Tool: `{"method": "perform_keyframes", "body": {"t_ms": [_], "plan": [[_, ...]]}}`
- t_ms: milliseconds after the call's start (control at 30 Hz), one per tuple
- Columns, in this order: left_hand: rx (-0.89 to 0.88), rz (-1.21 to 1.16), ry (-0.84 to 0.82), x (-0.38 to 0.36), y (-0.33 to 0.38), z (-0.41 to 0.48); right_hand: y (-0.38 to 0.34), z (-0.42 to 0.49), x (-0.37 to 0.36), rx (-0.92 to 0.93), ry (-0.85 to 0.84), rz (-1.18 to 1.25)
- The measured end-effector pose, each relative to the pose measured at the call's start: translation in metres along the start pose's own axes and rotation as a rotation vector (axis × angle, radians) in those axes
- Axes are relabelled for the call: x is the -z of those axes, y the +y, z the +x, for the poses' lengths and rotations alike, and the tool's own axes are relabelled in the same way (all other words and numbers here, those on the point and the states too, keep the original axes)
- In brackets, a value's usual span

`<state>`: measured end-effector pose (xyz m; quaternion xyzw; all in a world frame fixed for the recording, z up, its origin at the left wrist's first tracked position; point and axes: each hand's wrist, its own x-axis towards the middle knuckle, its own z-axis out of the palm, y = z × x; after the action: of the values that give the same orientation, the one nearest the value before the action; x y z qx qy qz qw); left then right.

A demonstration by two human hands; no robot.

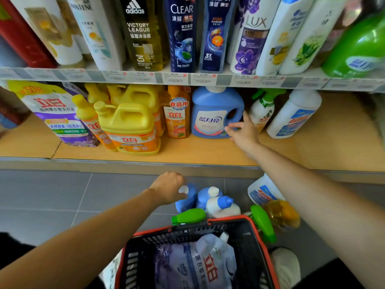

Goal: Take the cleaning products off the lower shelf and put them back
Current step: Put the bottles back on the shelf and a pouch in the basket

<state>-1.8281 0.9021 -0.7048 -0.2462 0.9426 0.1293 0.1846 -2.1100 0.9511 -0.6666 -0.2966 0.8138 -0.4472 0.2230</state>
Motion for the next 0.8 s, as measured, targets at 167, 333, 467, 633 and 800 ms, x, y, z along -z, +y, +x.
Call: {"method": "perform_keyframes", "body": {"t_ms": [167,333,467,633,800], "plan": [[0.020,-0.116,0.088,-0.001,-0.023,0.001,0.002,-0.061,-0.015,0.028,-0.341,-0.176],[0.083,-0.194,0.143,-0.006,-0.034,-0.001,0.011,-0.093,-0.031,0.021,-0.890,-0.599],[0.101,-0.246,0.157,-0.006,-0.036,-0.002,0.018,-0.096,-0.036,0.117,-0.848,-0.751],[0.093,-0.285,0.139,-0.008,-0.034,-0.005,0.020,-0.085,-0.041,0.185,-0.731,-0.707],[0.092,-0.278,0.139,-0.010,-0.037,-0.006,0.026,-0.076,-0.039,0.178,-0.637,-0.650]]}}
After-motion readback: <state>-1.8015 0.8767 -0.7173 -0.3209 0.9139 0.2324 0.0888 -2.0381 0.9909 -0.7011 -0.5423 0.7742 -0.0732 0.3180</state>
